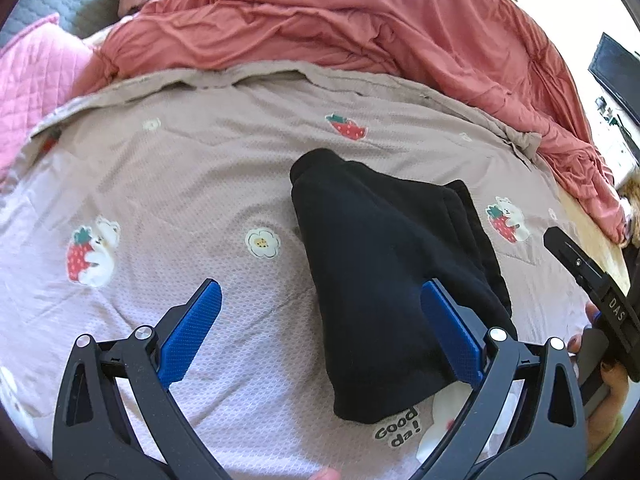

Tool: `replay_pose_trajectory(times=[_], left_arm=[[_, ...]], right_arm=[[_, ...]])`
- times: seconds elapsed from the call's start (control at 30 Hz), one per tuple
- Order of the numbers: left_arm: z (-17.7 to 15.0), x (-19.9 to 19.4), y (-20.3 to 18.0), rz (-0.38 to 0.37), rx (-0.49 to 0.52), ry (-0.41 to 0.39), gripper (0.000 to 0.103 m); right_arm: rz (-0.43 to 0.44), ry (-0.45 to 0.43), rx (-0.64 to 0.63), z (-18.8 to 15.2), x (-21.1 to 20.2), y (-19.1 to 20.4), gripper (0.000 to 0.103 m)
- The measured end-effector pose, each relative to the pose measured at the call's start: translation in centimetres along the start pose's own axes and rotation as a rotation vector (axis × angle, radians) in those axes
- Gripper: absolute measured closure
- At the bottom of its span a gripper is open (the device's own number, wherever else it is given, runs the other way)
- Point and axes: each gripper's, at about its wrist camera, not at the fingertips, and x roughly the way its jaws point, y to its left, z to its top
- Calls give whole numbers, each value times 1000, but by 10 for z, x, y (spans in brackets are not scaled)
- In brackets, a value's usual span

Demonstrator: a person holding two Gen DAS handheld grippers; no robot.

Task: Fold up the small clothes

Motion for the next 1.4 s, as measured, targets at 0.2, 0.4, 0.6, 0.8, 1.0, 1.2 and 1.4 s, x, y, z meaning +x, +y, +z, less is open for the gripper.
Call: replay_pose_trajectory(times=[0.2, 0.4, 0.6, 0.8, 1.0, 1.2, 1.4], left_arm=[[-8, -18, -6, 19, 37, -32, 10], [-21, -34, -8, 24, 51, -38, 10], [-39, -48, -4, 32, 49, -28, 9], [-55, -60, 4, 35, 41, -24, 10], [-70, -70, 12, 16, 20, 3, 10], [-83, -79, 15, 17, 26, 7, 9], [-100, -86, 16, 26, 29, 18, 10]], right_arm=[[-44, -70, -46, -6, -25, 10, 5], [-54, -91, -14, -22, -52, 18, 5], [-89, -106, -69, -41, -80, 32, 5], [-105, -92, -65, -59, -101, 33, 5], [-117, -43, -69, -73, -115, 47, 5], [-134, 7, -89, -89, -127, 59, 5], [-154, 59, -100, -104, -136, 64, 5]])
